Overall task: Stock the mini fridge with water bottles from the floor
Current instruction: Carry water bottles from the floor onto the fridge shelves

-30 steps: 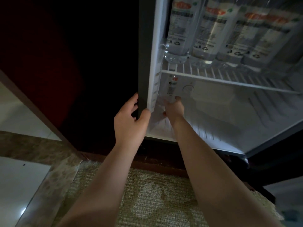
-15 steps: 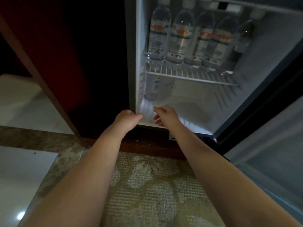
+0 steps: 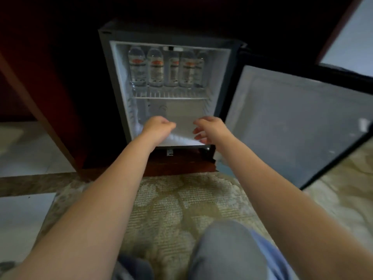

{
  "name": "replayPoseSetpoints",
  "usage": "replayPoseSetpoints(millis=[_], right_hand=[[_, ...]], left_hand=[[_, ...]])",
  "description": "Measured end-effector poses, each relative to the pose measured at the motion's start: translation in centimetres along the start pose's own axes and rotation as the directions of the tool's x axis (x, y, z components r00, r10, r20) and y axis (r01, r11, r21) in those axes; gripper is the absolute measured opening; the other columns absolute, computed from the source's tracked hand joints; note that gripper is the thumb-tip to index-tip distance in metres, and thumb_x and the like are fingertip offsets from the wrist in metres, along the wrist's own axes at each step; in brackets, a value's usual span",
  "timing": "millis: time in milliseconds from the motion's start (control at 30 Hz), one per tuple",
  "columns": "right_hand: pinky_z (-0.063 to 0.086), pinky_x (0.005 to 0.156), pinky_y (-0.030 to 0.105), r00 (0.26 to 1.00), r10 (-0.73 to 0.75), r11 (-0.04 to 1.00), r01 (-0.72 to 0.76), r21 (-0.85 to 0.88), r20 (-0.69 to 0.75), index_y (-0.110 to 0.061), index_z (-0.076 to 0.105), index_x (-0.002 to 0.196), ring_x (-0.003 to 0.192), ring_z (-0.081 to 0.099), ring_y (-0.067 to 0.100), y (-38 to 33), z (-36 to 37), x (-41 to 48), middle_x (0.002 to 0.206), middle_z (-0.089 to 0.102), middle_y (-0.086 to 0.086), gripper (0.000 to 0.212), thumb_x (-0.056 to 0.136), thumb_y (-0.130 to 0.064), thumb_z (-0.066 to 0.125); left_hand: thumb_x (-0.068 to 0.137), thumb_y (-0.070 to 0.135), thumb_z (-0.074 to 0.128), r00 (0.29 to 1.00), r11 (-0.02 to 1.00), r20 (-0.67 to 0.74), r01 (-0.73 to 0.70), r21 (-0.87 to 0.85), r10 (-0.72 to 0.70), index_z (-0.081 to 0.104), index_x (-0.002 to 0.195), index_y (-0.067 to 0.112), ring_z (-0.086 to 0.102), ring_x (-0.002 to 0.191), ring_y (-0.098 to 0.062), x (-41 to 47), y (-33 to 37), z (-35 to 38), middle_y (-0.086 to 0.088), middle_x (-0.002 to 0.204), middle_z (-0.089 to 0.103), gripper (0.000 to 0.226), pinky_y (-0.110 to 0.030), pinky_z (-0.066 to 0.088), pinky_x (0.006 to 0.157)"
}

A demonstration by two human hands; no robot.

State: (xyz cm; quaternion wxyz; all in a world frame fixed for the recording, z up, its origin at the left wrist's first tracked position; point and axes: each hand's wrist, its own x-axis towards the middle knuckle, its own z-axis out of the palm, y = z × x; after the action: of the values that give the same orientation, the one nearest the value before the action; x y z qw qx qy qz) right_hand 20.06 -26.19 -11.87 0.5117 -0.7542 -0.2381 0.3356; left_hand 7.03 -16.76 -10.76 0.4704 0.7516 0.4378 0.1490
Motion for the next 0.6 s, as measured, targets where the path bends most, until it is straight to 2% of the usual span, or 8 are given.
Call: replayPoseSetpoints(millis=[100, 233, 300, 400, 500, 600], right_hand=[[0.042, 0.045, 0.018, 0.997, -0.007, 0.999, 0.01, 0.045, -0.073, -0.014, 0.055, 0.115, 0.054, 0.059, 0.015, 0.2, -4.4, -4.2, 0.073, 0.062, 0.004, 0.024, 0.095, -0.026, 0.056], [0.042, 0.051, 0.024, 0.98, -0.003, 0.994, 0.024, 0.103, -0.201, -0.015, 0.058, 0.092, 0.051, 0.056, 0.014, 2.5, -10.1, -9.8, 0.07, 0.062, 0.003, 0.009, 0.094, -0.023, 0.055], [0.042, 0.052, 0.025, 0.963, 0.02, 0.99, 0.019, 0.141, -0.27, -0.015, 0.058, 0.088, 0.053, 0.056, 0.016, 4.3, -12.6, -12.5, 0.07, 0.062, 0.004, 0.009, 0.093, -0.021, 0.055], [0.042, 0.053, 0.025, 0.929, 0.054, 0.988, 0.002, 0.152, -0.366, -0.016, 0.057, 0.08, 0.053, 0.055, 0.017, 7.3, -16.3, -16.5, 0.067, 0.062, 0.003, 0.013, 0.093, -0.02, 0.056], [0.042, 0.052, 0.024, 0.883, 0.091, 0.99, -0.032, 0.134, -0.46, -0.019, 0.053, 0.074, 0.052, 0.054, 0.016, 10.7, -19.6, -20.5, 0.066, 0.06, 0.003, 0.018, 0.093, -0.018, 0.054], [0.039, 0.047, 0.021, 0.827, 0.157, 0.985, -0.091, 0.147, -0.54, -0.016, 0.057, 0.082, 0.051, 0.053, 0.015, 15.1, -22.4, -24.2, 0.065, 0.058, 0.002, 0.012, 0.093, -0.016, 0.053]], left_hand=[[0.092, 0.027, 0.052, 0.997, 0.997, 0.013, -0.077, 0.009, 0.077, 0.053, 0.087, 0.018, 0.053, 0.086, -0.02, -3.5, 2.3, 2.7, -0.007, 0.09, 0.051, 0.01, -0.032, 0.041, 0.076], [0.091, 0.026, 0.053, 0.986, 0.993, 0.122, -0.116, -0.019, 0.118, 0.059, 0.083, 0.016, 0.06, 0.095, -0.024, -7.9, 4.7, 7.6, -0.003, 0.09, 0.06, 0.014, -0.033, 0.043, 0.078], [0.092, 0.027, 0.053, 0.971, 0.99, 0.192, -0.141, -0.013, 0.141, 0.059, 0.083, 0.016, 0.059, 0.093, -0.022, -10.3, 6.3, 10.4, -0.002, 0.091, 0.06, 0.016, -0.033, 0.043, 0.078], [0.092, 0.031, 0.053, 0.934, 0.979, 0.3, -0.203, 0.002, 0.193, 0.062, 0.089, 0.013, 0.057, 0.087, -0.021, -14.1, 8.2, 15.2, -0.005, 0.092, 0.062, 0.02, -0.032, 0.043, 0.074], [0.091, 0.028, 0.055, 0.884, 0.969, 0.41, -0.249, 0.008, 0.224, 0.061, 0.082, 0.016, 0.059, 0.086, -0.021, -18.0, 8.6, 20.2, -0.006, 0.089, 0.064, 0.016, -0.03, 0.042, 0.07], [0.089, 0.021, 0.055, 0.815, 0.958, 0.533, -0.286, 0.031, 0.226, 0.062, 0.082, 0.014, 0.057, 0.084, -0.02, -21.5, 8.0, 24.8, -0.007, 0.086, 0.062, 0.012, -0.028, 0.038, 0.069]])
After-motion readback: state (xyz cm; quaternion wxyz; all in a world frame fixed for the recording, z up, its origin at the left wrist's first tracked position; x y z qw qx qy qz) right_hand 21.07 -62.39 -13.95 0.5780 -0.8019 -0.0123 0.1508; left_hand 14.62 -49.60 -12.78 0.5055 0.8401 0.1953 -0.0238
